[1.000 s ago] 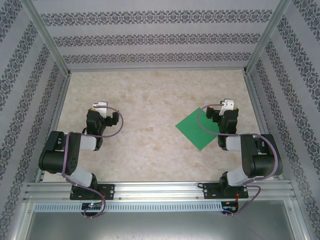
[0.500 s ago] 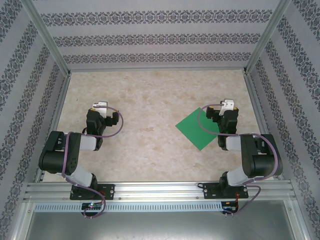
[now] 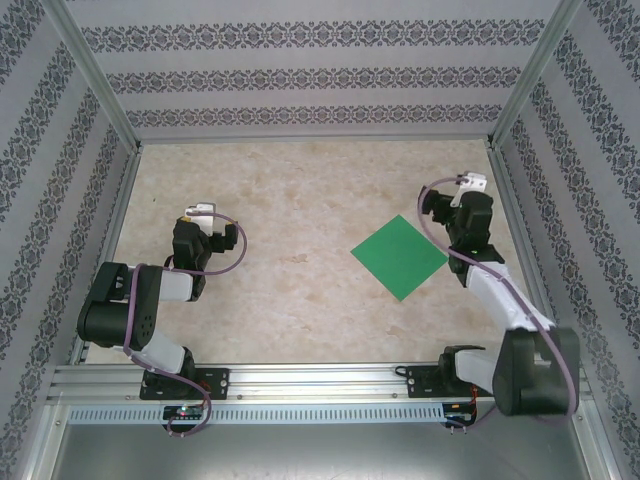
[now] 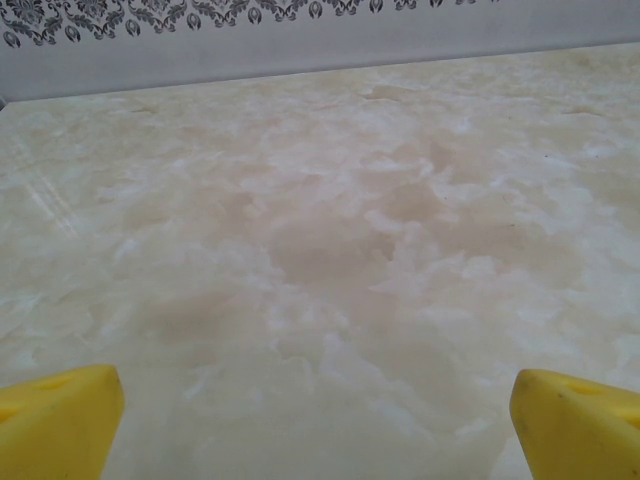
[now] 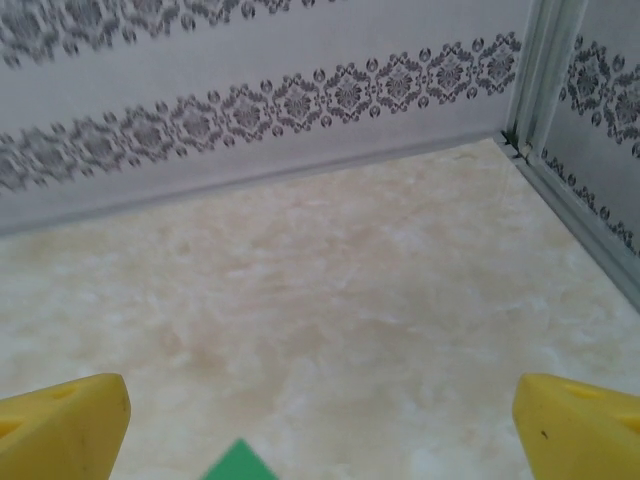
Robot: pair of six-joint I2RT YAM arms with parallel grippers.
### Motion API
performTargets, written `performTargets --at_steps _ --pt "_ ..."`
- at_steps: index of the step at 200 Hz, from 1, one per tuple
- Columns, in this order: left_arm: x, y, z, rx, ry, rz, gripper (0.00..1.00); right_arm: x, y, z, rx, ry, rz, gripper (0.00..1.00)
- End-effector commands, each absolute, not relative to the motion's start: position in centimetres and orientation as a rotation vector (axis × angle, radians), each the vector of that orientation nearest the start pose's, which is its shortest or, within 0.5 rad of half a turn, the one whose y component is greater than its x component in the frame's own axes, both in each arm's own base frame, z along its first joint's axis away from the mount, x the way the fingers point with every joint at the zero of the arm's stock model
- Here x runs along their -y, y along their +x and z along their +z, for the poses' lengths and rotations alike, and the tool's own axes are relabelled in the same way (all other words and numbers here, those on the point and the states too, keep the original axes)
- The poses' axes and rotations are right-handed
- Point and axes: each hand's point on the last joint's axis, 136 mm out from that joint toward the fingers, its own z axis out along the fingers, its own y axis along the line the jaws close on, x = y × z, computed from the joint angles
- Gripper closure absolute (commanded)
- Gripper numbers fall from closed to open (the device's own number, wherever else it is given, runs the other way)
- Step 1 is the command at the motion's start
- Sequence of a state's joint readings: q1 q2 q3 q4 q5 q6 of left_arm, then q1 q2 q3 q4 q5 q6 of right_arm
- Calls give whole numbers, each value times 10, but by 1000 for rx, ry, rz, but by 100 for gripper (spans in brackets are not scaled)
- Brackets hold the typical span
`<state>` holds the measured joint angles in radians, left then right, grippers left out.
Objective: Fold a paper plane with a square sheet of paper (pick it up from the middle)
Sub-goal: Rotate the square sheet of paper at the center of the table.
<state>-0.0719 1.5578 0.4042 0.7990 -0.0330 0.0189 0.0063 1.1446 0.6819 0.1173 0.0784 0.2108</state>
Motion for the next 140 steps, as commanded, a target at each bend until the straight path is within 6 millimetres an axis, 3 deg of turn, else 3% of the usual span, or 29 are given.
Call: performTargets --at_steps 1,29,59,74,94,121,140 --pt "18 406 121 -1903 53 10 0 2 347 191 -2117 481 226 2" --pt "16 402 156 -1884 30 1 0 -34 338 184 -2163 466 492 3" --pt "17 391 199 -1862 -138 -131 0 -71 329 167 -2308 424 587 8" --pt "15 388 204 -1956 -242 -172 0 -90 328 162 -2368 369 590 9" --pt "30 388 206 -2058 -230 -267 0 -105 325 144 -2470 337 517 11" --pt "29 383 203 -2108 -354 -321 0 -109 322 116 -2587 351 396 15" --pt "38 377 205 -2120 -344 -387 0 -111 313 96 -2651 359 336 15"
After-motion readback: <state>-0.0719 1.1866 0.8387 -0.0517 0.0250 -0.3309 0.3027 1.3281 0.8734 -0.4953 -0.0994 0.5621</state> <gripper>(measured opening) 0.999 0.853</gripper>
